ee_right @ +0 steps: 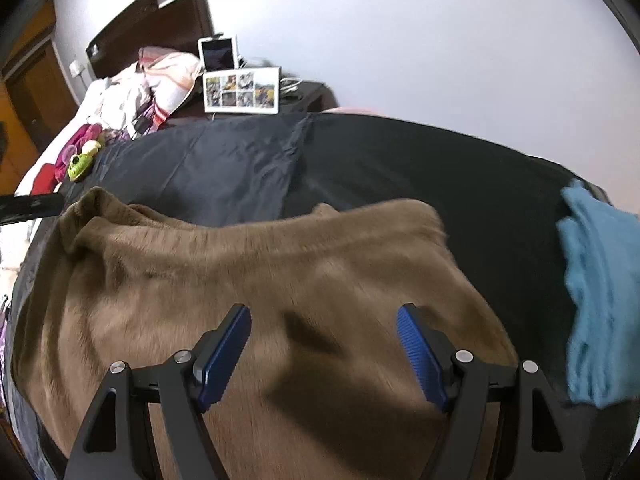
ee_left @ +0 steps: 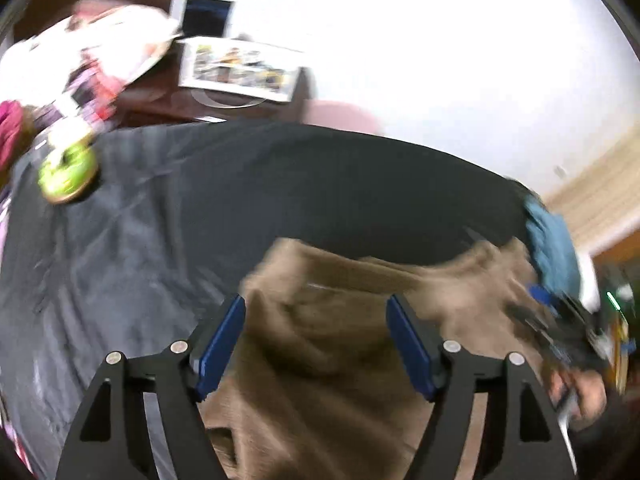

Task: Fold clothes
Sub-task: 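Smooth the folded sweatshirt flat with both grippers pressing on top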

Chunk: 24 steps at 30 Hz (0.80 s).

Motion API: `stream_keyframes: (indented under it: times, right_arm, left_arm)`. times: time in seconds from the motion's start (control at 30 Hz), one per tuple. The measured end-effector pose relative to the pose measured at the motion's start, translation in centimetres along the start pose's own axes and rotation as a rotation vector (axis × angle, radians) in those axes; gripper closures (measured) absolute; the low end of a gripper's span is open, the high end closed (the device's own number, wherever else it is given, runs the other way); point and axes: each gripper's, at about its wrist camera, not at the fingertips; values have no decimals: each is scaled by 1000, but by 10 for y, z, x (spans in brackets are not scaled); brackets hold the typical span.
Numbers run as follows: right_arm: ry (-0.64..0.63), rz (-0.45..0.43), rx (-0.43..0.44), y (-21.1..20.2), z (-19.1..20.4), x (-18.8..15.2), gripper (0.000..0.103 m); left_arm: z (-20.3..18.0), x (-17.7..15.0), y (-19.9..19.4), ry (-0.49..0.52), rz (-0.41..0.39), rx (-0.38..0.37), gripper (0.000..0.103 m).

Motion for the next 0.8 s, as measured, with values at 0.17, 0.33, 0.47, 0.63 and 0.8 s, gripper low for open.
stream_keyframes:
  times: [0.17, 0.33, 0.47, 0.63, 0.8]
  right_arm:
    - [14, 39, -56, 37, -6, 22, 26]
    - [38, 42, -67, 46, -11, 28, 22]
    - [36, 45, -68, 46, -13, 28, 21]
    - [73, 21, -50, 10, -17, 16, 21]
    - [76, -3, 34, -37, -11, -17, 21]
  left_arm:
    - [3, -10, 41, 32, 96, 47, 26]
    - [27, -9, 69, -88, 102, 104, 25]
    - [27, -3, 72, -120, 88, 135, 25]
    - [19, -15, 55, -90, 92, 119, 25]
    - [-5, -40, 28, 0, 110, 83, 24]
Point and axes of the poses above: each gripper's, at about its wrist camera, not at the fingertips, and y roughly the way its jaws point, z to its left, x to its top, and after that the axes turned 13 degrees about -x, right-handed
